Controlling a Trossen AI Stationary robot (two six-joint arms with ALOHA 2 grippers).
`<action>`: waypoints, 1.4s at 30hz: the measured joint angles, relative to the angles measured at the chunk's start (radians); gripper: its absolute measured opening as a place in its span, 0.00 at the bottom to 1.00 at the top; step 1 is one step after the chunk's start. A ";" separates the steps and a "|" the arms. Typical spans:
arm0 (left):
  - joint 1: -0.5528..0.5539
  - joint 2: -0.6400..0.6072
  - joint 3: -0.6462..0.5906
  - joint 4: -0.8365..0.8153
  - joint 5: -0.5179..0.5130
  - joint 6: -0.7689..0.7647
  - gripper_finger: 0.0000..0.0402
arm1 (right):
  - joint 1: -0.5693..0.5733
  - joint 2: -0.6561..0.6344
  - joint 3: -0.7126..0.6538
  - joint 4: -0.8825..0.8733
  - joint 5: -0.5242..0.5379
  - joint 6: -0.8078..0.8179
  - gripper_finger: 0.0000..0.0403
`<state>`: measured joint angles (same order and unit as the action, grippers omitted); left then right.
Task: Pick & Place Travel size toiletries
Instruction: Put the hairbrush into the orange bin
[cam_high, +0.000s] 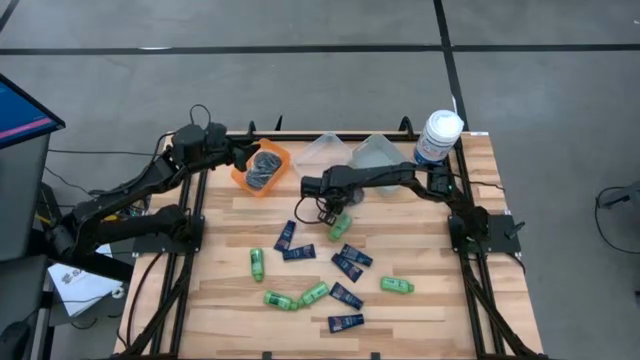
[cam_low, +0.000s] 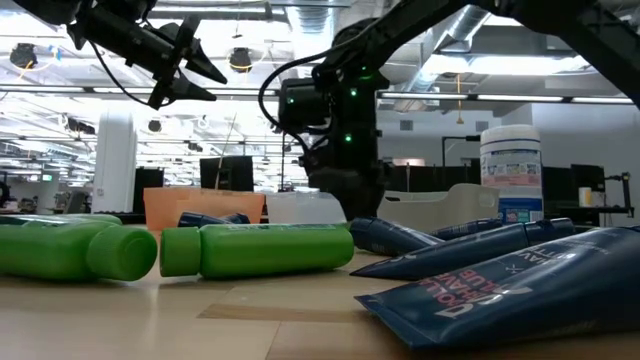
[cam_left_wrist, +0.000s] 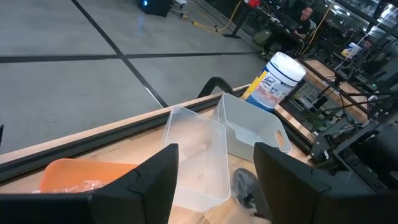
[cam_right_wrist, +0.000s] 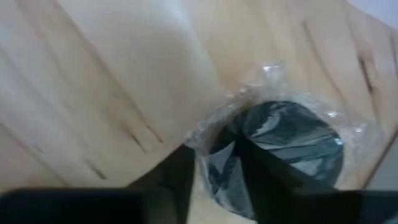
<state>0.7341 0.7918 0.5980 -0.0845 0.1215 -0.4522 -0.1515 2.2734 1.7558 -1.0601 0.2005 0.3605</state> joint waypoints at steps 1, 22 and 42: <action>0.000 0.000 0.000 0.000 0.000 0.000 0.51 | 0.000 0.001 0.006 -0.010 0.000 -0.008 0.23; -0.001 0.000 0.000 0.000 0.203 0.095 0.51 | 0.006 -0.086 0.379 -0.151 -0.189 -0.213 0.00; -0.289 0.137 0.002 0.201 0.293 0.632 0.65 | -0.004 -0.253 0.394 -0.053 -0.492 -0.237 0.00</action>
<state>0.4454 0.9290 0.5995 0.1163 0.4150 0.1795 -0.1558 2.0201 2.1494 -1.1134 -0.2918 0.1230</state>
